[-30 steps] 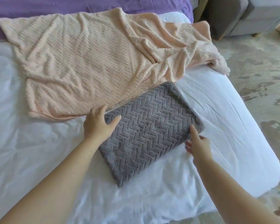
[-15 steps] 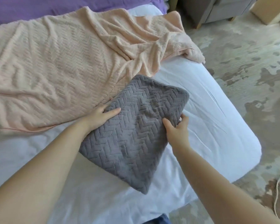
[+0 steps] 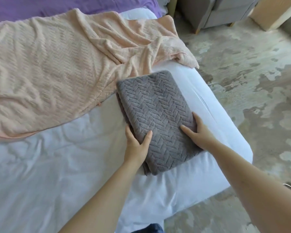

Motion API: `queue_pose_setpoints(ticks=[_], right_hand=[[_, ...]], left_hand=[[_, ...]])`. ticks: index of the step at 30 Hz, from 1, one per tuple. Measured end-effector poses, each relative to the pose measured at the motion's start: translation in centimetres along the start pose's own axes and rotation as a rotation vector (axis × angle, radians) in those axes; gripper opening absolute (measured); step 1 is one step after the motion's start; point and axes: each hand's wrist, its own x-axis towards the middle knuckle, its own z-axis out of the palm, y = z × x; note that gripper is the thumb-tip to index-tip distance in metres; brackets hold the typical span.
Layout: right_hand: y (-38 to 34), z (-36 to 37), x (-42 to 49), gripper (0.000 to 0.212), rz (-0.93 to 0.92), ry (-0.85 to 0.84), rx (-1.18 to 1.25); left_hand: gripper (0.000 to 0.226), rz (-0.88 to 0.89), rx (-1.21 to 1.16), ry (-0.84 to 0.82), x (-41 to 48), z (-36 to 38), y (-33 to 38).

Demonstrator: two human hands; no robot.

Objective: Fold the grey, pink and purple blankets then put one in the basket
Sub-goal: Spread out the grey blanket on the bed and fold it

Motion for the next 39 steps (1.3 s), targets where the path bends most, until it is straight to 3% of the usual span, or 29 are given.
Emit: queue_pose_setpoints(ticks=[6,9,10,12,14,18,22,28,33,39], right_hand=[[1.6,-0.6,-1.8,0.07,-0.025,0.095,-0.213],[1.8,-0.2,-2.1,0.071,-0.012,0.137,-0.41],[1.6,-0.1,-2.2,0.071,-0.069,0.216,-0.496],[1.0,0.3,-2.2,0.07,-0.27,0.337,-0.584],[0.6,1.4,-2.2,0.072,-0.43,0.294,-0.639],[1.7,3.6,-2.2,0.077,-0.45,0.112,-0.77],[1.3,3.1,-1.8,0.076,-0.463,0.131,-0.728],[-3.8,2.1,3.8,0.07,-0.526,0.2,-0.63],[-4.1,3.6,7.5,0.071,-0.534,0.105,-0.726],[-5.8,2.7,8.9,0.07,-0.557,0.228,-0.627]], left_hand=[[0.071,0.183,0.178,0.004,-1.4,-0.2,-0.1],[0.068,0.123,0.513,0.131,-2.6,-0.1,0.7],[0.067,0.187,0.677,0.208,-3.0,-0.1,1.3],[0.068,0.479,0.891,0.265,-3.4,0.0,1.7],[0.074,0.674,1.04,0.149,-3.6,0.2,1.4],[0.09,0.605,1.26,-0.064,-4.1,0.4,-0.8],[0.093,0.583,1.273,-0.046,-3.9,0.4,-0.5],[0.077,0.507,1.219,0.162,2.4,1.0,4.6],[0.075,0.362,1.273,0.094,5.9,1.0,2.9],[0.074,0.444,1.227,0.182,7.4,0.4,4.8]])
